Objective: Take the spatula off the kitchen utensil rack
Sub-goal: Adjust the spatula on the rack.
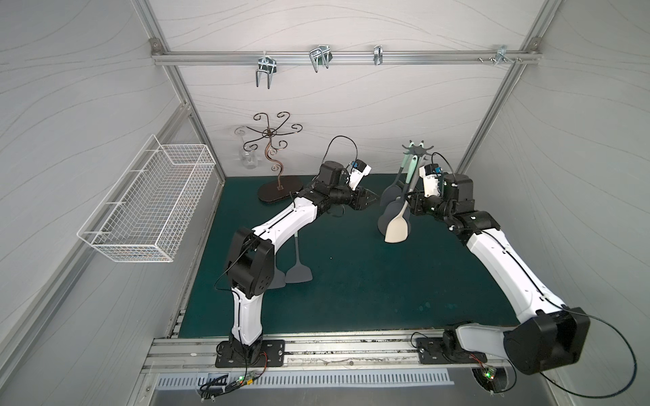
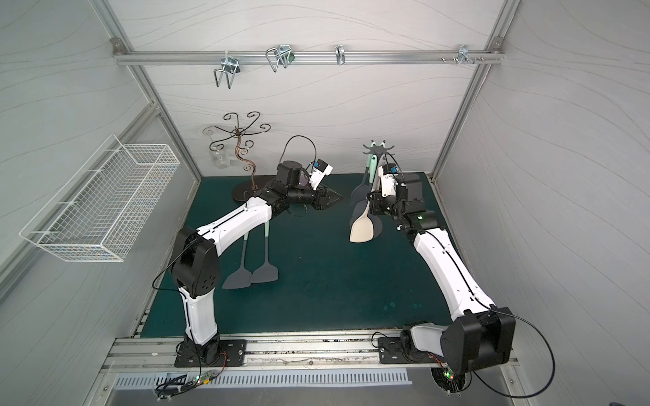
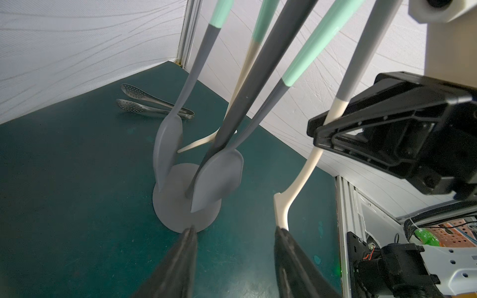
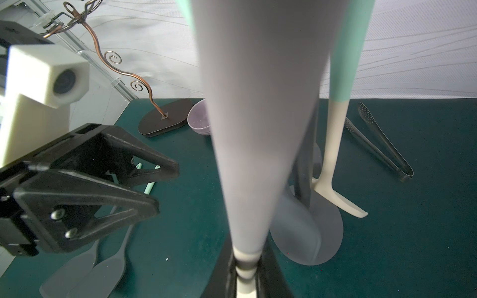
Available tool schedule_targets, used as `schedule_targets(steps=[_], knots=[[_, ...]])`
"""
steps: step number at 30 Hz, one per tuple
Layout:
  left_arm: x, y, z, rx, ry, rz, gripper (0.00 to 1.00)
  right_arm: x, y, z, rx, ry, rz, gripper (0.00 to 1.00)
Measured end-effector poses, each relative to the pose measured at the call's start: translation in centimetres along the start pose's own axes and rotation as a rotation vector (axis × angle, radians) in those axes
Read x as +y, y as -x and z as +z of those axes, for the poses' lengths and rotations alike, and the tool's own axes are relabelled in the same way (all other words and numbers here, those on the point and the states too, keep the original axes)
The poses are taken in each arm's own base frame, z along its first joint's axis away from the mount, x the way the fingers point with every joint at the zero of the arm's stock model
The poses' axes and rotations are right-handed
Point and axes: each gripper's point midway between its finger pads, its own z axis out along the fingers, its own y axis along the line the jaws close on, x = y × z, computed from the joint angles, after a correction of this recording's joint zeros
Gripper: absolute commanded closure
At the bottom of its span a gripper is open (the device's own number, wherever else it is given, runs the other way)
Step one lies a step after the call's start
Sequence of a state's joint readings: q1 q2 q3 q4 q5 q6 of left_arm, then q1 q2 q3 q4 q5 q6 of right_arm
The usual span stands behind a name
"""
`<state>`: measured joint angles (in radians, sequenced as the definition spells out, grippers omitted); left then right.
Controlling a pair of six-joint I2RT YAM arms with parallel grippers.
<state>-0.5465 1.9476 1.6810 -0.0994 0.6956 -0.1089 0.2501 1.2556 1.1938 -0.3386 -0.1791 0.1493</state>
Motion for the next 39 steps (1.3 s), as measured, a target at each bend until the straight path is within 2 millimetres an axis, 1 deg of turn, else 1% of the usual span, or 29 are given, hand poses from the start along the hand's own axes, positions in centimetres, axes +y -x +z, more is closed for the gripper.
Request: schedule_targets(steps=[7, 12, 20, 24, 28, 32, 36, 39], knots=[[-0.1, 0.3, -0.1, -0.006, 0.0, 0.004, 0.48, 0.2, -0.2, -1.4, 0.01, -0.011, -0.023, 1.0], [-0.1, 0.3, -0.1, -0.007, 0.0, 0.003, 0.48, 0.1, 0.1, -2.1, 0.004, -0.026, -0.038, 1.0], [-0.2, 0.7, -0.2, -0.014, -0.001, -0.006, 0.48, 0.3, 1.0, -4.2, -0.102, -0.04, -0.036, 1.0], [-0.6, 1.9, -0.4, -0.035, -0.005, -0.005, 0.48, 0.3, 1.0, -4.2, -0.148, -0.03, -0.033, 1.0], [-1.3, 3.7, -0.9, -0.068, -0.013, -0.001, 0.48, 0.1, 0.3, -3.6, -0.182, -0.024, -0.019, 1.0], [-1.6, 4.6, -1.1, -0.092, -0.02, -0.01, 0.49, -0.3, -0.3, -3.3, -0.235, -0.021, -0.008, 1.0], [-2.0, 5.4, -1.3, -0.104, -0.028, -0.027, 0.49, -0.7, -0.3, -3.3, -0.283, -0.034, 0.003, 1.0], [-2.7, 6.9, -1.8, -0.134, -0.036, -0.022, 0.48, -0.9, -0.1, -3.3, -0.299, -0.042, 0.001, 1.0]])
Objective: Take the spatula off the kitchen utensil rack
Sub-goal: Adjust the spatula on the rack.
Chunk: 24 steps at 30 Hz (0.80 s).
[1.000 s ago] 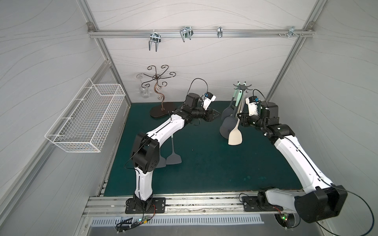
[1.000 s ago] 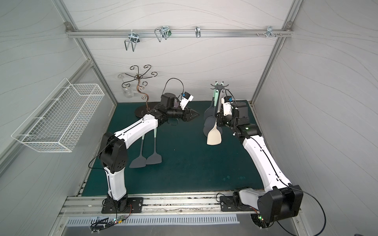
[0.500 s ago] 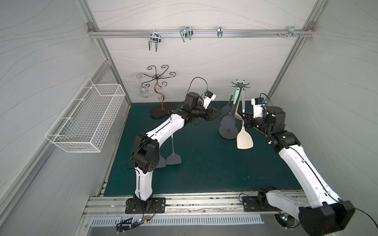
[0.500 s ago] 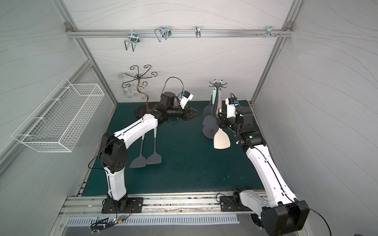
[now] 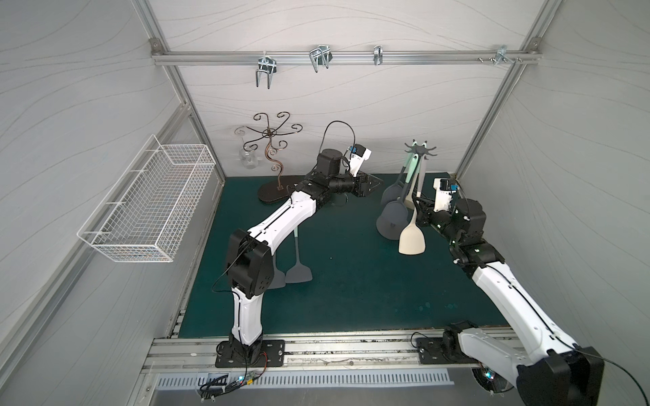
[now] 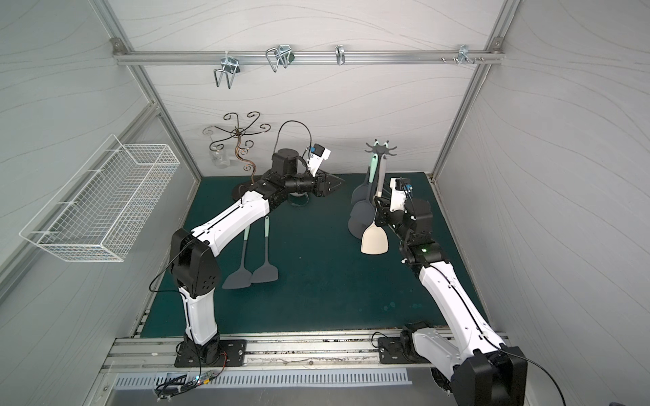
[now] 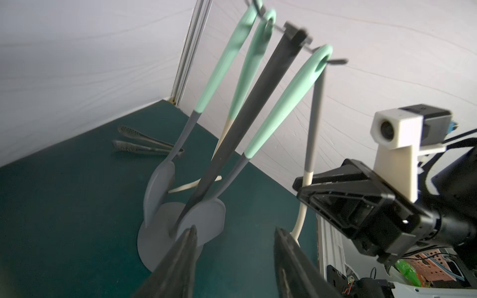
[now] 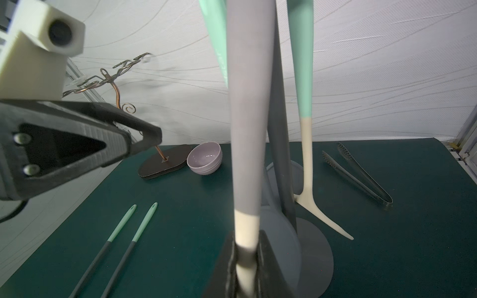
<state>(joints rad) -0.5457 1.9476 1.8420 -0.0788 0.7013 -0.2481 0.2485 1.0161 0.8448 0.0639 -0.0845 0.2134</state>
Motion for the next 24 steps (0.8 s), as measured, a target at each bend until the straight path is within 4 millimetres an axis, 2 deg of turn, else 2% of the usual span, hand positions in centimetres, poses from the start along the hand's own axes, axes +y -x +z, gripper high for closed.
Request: schedule_targets(steps=[3, 6, 14, 17, 24], knots=[[-0.8, 1.6, -0.3, -0.033, -0.01, 0.011, 0.49, -0.1, 0.2, 0.0, -0.008, -0.008, -0.006, 1.0], [-1.0, 2.2, -0.4, -0.049, -0.015, 0.01, 0.49, 0.1, 0.5, -0.3, -0.02, -0.018, -0.022, 1.0], [-1.0, 2.3, -0.4, -0.051, -0.017, -0.012, 0.49, 0.4, 2.0, -2.0, -0.092, -0.048, -0.063, 1.0], [-0.9, 2.2, -0.3, -0.05, -0.017, -0.018, 0.49, 0.5, 2.0, -2.4, -0.108, -0.05, -0.067, 1.0], [-0.8, 2.1, -0.1, -0.046, -0.019, -0.035, 0.49, 0.4, 1.2, -2.1, -0.111, -0.04, -0.067, 1.0]])
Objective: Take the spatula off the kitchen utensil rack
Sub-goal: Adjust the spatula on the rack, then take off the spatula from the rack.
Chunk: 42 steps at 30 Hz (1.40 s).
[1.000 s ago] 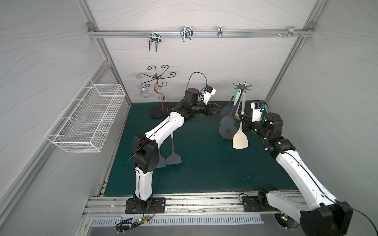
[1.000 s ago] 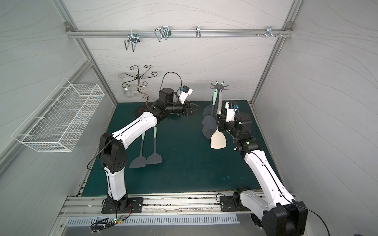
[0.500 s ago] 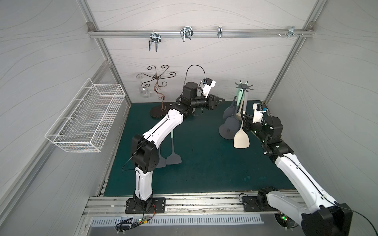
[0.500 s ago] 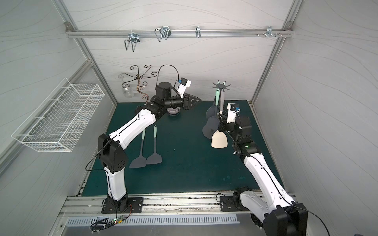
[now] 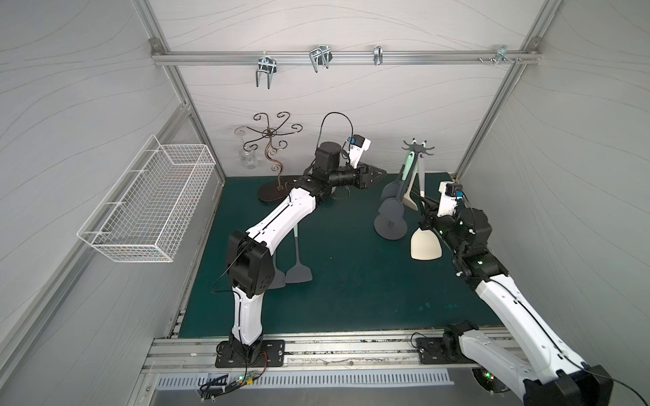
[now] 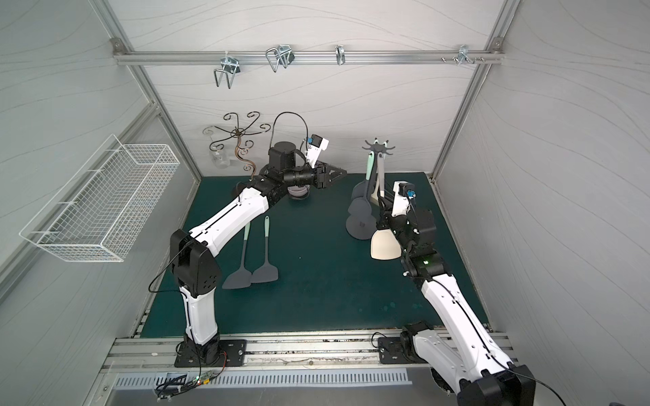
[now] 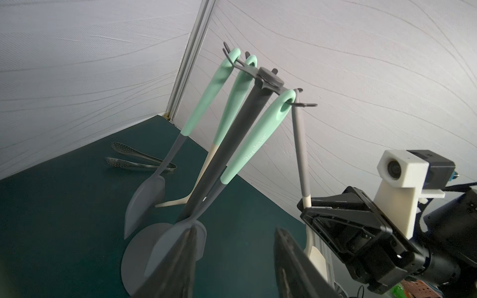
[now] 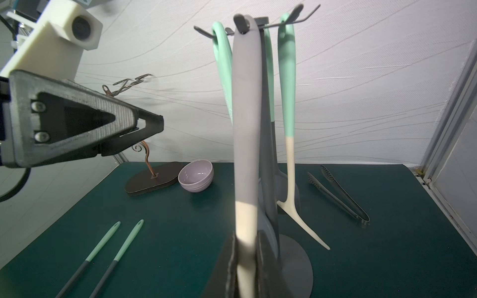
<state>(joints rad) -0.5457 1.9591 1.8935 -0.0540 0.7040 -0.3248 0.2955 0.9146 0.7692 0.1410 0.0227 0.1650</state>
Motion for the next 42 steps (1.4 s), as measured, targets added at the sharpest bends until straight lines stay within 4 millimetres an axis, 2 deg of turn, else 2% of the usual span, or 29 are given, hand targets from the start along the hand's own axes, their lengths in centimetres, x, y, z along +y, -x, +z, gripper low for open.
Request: schedule_targets(steps=[2, 6, 7, 10, 19, 25, 36, 42], knots=[[-0.1, 0.2, 0.0, -0.002, -0.003, 0.001, 0.48, 0.0, -0.3, 0.4, 0.012, 0.005, 0.004, 1.0], [-0.2, 0.2, 0.0, -0.003, -0.009, 0.003, 0.49, 0.3, -0.3, 2.0, 0.067, 0.014, 0.026, 0.63], [-0.2, 0.2, 0.0, -0.002, -0.009, 0.002, 0.49, 0.3, -0.1, 2.3, 0.077, 0.014, 0.03, 0.57], [-0.3, 0.2, 0.0, -0.002, -0.009, 0.003, 0.49, 0.5, 0.9, 2.5, 0.078, 0.012, 0.053, 0.52], [-0.2, 0.2, 0.0, -0.001, -0.009, 0.006, 0.49, 0.8, 4.3, 2.1, 0.027, 0.009, 0.086, 0.51], [-0.3, 0.2, 0.0, -0.002, -0.01, 0.01, 0.49, 1.1, 6.3, 3.4, 0.005, 0.017, 0.112, 0.57], [-0.1, 0.3, -0.1, -0.003, -0.006, 0.032, 0.48, 0.8, 5.2, 7.1, 0.06, -0.031, 0.118, 0.57], [0.2, 0.4, -0.3, -0.005, -0.003, 0.036, 0.48, 0.8, 4.4, 7.8, 0.074, -0.065, 0.075, 0.66]])
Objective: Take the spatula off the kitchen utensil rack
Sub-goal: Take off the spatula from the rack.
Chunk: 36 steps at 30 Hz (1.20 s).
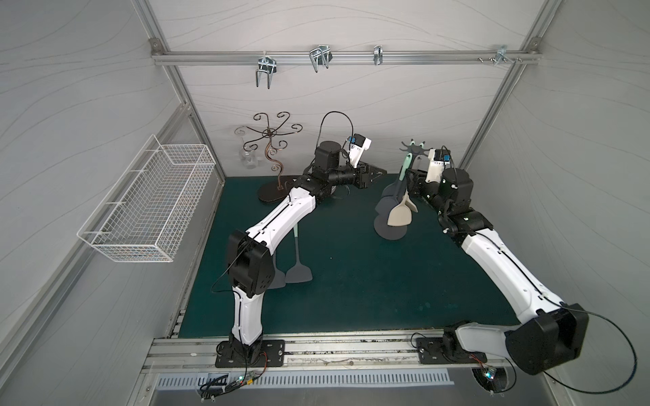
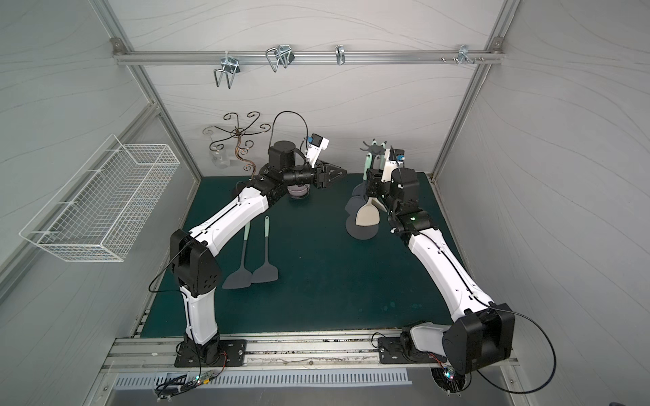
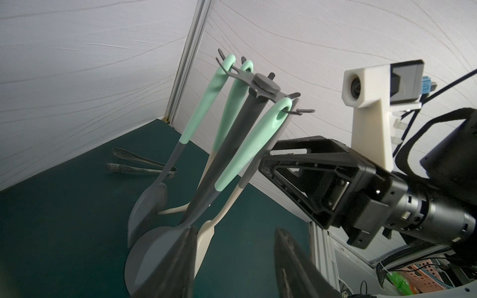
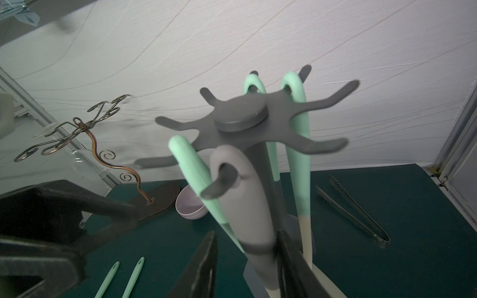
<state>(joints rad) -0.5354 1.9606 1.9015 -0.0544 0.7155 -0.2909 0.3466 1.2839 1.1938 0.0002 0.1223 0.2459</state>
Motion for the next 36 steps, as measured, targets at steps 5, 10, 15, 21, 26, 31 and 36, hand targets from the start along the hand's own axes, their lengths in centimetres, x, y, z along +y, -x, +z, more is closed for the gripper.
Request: schedule_targets(steps=[5, 10, 15, 21, 26, 31, 36], knots=[[0.4, -0.1, -0.1, 0.002, 0.007, -0.002, 0.48, -0.4, -0.4, 0.6, 0.003, -0.027, -0.035, 0.85], [0.9, -0.3, -0.3, 0.004, 0.015, -0.008, 0.48, 0.0, -0.3, 0.6, -0.002, -0.018, -0.066, 0.96], [1.1, -0.2, -0.5, 0.002, 0.016, -0.008, 0.47, 0.2, -0.4, 0.3, -0.001, -0.002, -0.12, 1.0], [1.2, -0.1, -0.6, 0.0, 0.019, -0.008, 0.47, 0.8, -0.7, -1.6, 0.033, 0.037, -0.193, 1.0], [1.2, -0.1, -0.6, -0.002, 0.018, -0.008, 0.47, 0.8, -0.9, -3.7, 0.04, 0.056, -0.218, 1.0], [1.1, 0.1, -0.6, -0.006, 0.013, -0.004, 0.47, 0.5, -0.9, -4.9, 0.042, 0.063, -0.209, 1.0], [1.0, 0.1, -0.6, -0.006, 0.01, -0.005, 0.47, -0.2, -0.4, -5.2, 0.04, 0.073, -0.159, 1.0]])
